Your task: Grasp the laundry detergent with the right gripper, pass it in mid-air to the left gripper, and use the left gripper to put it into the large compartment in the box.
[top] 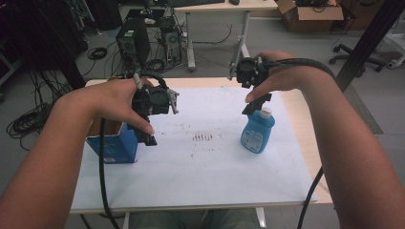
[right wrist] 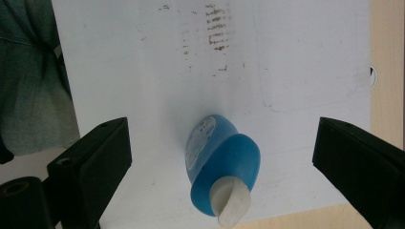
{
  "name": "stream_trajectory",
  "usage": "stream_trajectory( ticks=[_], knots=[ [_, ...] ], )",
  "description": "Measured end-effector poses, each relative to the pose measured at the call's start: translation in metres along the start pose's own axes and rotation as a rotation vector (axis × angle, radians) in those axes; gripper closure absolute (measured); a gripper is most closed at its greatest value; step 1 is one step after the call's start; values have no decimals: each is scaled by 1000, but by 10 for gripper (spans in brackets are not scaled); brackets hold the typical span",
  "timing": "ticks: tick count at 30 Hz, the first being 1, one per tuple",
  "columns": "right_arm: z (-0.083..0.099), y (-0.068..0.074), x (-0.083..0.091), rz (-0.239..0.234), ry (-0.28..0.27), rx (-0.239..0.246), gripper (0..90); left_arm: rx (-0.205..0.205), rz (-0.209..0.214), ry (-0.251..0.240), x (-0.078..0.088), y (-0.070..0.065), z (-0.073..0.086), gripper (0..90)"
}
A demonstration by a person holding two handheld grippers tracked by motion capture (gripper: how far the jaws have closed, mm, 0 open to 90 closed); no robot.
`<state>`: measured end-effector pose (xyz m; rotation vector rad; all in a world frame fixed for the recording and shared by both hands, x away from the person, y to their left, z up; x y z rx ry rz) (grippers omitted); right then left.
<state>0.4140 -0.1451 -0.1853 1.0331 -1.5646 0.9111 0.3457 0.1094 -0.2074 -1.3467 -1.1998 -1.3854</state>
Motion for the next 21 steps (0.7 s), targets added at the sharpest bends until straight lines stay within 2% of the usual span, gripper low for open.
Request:
stream_trajectory(
  ticks=[4,6,13,15,17,21],
  knots=[
    [9,1,8,9,-14,-5,55,2,-2,12,-4,3,-1,65],
    [14,4,12,14,-13,-9,52,12,20,4,-10,4,-1,62],
    [25,9,21,24,-49,-4,52,23,35,8,-25,7,-1,60],
    [30,10,24,27,-49,-11,53,10,31,5,-29,8,-2,61],
    [34,10,26,32,-48,-16,52,11,45,6,-34,8,-3,61],
    [45,12,31,38,-58,-29,50,10,45,3,-42,10,-5,62]
  ],
)
Point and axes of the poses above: each handheld gripper's, and its own axes: x roughly backward along the jaws, z roughly out of its underside, y roughly to its left, the point moved 1 cm from there along -x, roughly forward along the jaws, and after that the axes turned 15 degrees about -x, right-handed, at the moved point
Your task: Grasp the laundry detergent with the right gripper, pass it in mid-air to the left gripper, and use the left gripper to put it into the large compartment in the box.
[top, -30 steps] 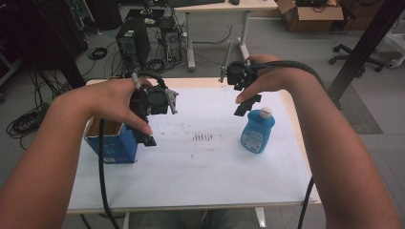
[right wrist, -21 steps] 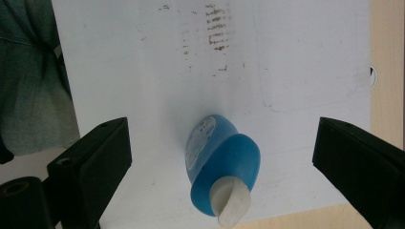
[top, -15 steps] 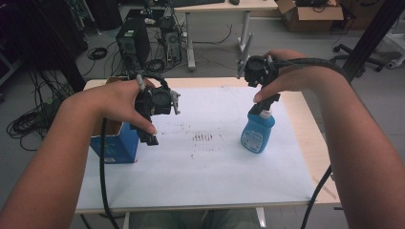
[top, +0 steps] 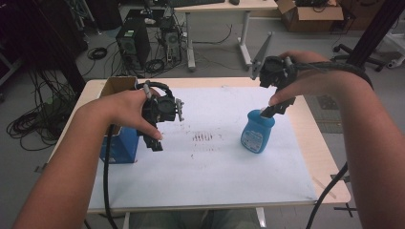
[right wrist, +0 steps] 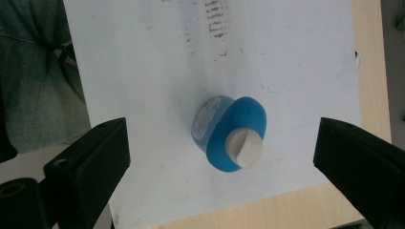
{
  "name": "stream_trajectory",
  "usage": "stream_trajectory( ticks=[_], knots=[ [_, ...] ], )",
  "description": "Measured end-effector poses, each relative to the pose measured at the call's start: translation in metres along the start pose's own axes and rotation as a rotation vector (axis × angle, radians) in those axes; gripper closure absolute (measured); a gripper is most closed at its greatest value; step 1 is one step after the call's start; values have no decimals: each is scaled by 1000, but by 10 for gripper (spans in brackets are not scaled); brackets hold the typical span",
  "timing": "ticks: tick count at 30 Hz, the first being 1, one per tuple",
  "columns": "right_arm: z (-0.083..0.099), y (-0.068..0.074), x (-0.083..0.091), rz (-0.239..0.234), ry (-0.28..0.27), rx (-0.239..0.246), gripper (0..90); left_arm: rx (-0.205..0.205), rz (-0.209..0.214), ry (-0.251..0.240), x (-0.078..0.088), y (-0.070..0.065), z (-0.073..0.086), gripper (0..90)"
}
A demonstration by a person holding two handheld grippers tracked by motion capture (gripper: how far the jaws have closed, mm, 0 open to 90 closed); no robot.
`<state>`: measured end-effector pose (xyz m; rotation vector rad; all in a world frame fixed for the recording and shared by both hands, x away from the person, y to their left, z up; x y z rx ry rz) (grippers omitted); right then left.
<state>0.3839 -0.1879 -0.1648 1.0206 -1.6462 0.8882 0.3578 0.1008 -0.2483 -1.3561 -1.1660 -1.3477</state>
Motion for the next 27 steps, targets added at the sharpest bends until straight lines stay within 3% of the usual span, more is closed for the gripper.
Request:
stream_trajectory(
  ticks=[9,14,21,27],
  knots=[
    [33,6,14,4,-89,-36,46,0,12,5,-9,2,-2,63],
    [61,8,17,8,-165,-91,42,5,20,16,-12,3,-3,64],
    [86,6,15,13,-252,-152,41,10,15,14,-13,5,-2,63],
    [102,4,7,18,-294,-200,41,11,4,4,-11,3,1,62]
  ],
)
Point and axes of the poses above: each handheld gripper's, and its own axes: x roughly backward along the jaws, z roughly out of its underside, y roughly to its left, the point moved 1 cm from there along -x, roughly forward along the jaws, and after that the axes turned 15 degrees about -x, right-handed, at the moved point
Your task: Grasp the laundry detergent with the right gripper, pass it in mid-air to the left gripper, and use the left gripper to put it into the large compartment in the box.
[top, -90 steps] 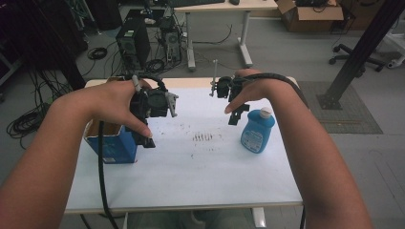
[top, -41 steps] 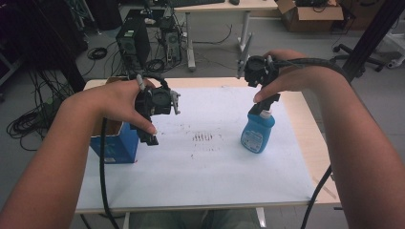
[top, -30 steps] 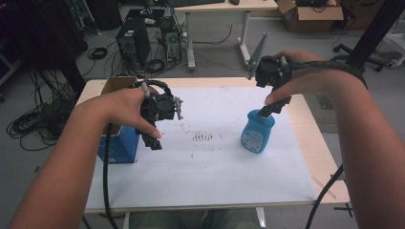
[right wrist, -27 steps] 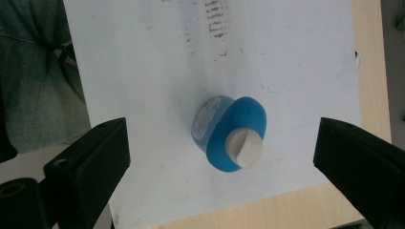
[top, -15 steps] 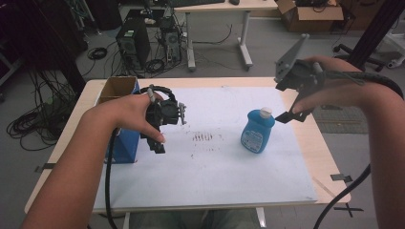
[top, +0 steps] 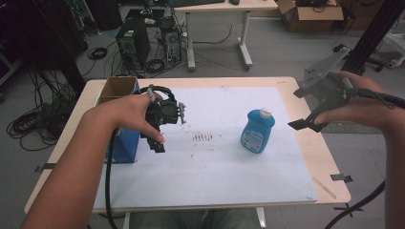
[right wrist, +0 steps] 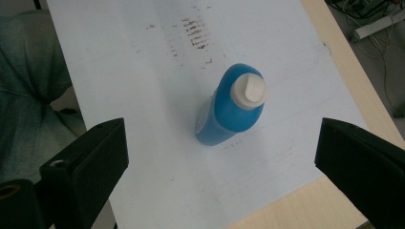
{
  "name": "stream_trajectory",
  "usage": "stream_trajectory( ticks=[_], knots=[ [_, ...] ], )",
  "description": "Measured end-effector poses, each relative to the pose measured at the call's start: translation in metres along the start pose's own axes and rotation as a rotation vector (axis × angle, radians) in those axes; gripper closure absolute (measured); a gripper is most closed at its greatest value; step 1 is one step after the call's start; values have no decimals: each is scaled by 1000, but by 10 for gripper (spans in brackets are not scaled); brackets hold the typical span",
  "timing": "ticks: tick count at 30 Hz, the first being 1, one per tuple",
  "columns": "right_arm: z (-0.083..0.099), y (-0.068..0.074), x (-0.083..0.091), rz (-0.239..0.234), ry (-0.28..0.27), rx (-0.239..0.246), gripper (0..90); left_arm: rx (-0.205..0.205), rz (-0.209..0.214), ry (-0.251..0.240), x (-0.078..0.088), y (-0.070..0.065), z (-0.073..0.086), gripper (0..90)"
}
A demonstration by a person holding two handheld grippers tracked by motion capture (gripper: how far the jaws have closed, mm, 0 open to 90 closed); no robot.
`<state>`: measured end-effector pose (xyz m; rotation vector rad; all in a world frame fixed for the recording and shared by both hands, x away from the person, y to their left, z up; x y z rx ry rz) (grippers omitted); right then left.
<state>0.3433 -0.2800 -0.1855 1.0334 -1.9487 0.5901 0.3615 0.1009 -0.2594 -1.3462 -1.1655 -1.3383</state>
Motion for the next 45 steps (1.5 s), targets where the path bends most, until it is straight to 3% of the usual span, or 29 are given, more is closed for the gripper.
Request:
stream_trajectory(
  ticks=[9,11,15,28,32,45],
  knots=[
    [28,-10,-16,5,-117,-75,38,11,-12,-7,2,-1,6,62],
    [39,-13,-27,2,-172,-92,40,15,-12,-9,2,-1,7,62],
    [52,-18,-43,6,-226,-116,38,16,-9,-6,1,1,6,62],
    [90,-20,-84,-21,-302,-187,36,4,-6,-13,1,1,5,67],
    [99,-19,-99,-14,-349,-203,36,-8,-13,-13,1,-1,3,66],
    [116,-17,-141,-3,-448,-256,31,-33,-24,-13,0,-5,-2,63]
  ],
)
Point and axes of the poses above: each handheld gripper's, and its own axes: x roughly backward along the jaws, z roughly out of its underside, y roughly to its left, the point moved 1 cm from there along -x, roughly forward along the jaws, and after that the axes turned 15 degrees about -x, right-handed, at the moved point
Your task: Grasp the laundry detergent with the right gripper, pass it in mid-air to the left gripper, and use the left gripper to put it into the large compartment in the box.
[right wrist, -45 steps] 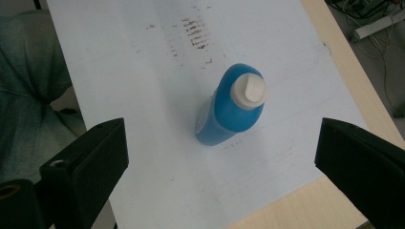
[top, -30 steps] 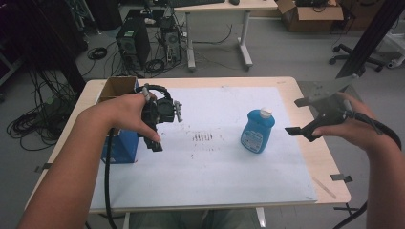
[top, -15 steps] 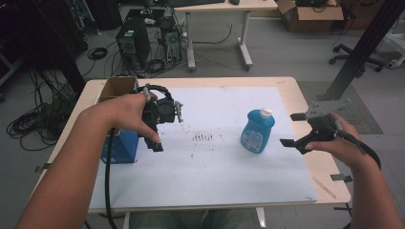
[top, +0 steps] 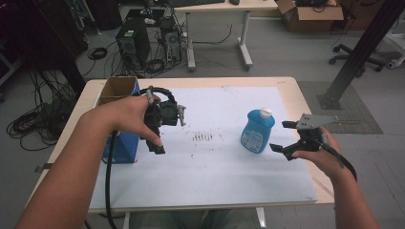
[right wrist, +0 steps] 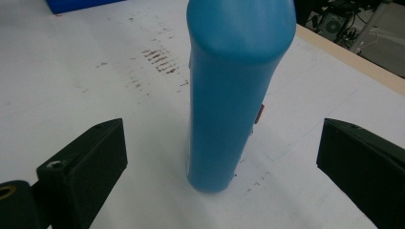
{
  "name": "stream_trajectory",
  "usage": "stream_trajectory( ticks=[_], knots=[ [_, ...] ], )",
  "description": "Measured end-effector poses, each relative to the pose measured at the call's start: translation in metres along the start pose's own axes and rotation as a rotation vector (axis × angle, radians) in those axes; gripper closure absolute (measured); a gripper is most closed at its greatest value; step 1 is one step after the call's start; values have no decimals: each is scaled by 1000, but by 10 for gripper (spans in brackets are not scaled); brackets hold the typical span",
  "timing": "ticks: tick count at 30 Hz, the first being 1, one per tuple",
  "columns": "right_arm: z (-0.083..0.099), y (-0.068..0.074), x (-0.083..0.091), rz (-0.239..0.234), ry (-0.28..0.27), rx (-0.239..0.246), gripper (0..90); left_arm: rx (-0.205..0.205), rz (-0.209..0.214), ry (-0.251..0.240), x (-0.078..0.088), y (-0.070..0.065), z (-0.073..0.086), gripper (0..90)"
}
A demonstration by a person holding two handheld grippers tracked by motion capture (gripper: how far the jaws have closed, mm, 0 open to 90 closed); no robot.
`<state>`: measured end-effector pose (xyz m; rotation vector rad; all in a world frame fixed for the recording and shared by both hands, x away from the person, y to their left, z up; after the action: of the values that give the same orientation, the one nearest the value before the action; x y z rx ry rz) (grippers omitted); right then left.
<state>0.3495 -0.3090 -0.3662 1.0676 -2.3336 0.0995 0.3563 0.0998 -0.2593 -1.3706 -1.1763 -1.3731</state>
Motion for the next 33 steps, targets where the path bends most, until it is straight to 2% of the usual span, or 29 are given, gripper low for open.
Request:
stream_trajectory(
  ticks=[2,9,15,21,24,33],
  knots=[
    [6,-1,-6,0,-35,-22,28,4,0,-5,0,0,1,63],
    [16,-4,-20,-8,-84,-51,24,-4,-5,-8,-2,1,0,63],
    [23,-5,-30,-9,-91,-62,23,-11,5,-8,-4,0,1,65],
    [31,-7,-44,-13,-121,-85,19,-12,2,-10,-6,1,1,64],
    [32,-8,-49,-10,-119,-81,21,-13,10,-13,-7,1,1,64],
    [37,-9,-60,-16,-147,-107,14,-19,7,-12,-8,1,1,64]
  ],
)
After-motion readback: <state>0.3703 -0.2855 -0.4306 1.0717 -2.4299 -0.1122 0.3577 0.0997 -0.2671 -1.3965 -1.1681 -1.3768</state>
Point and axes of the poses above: each handheld gripper's, and its own axes: x roughly backward along the jaws, z roughly out of its underside, y roughly to its left, the point moved 1 cm from there along -x, roughly forward along the jaws, and after that the axes turned 15 degrees about -x, right-handed, at the moved point
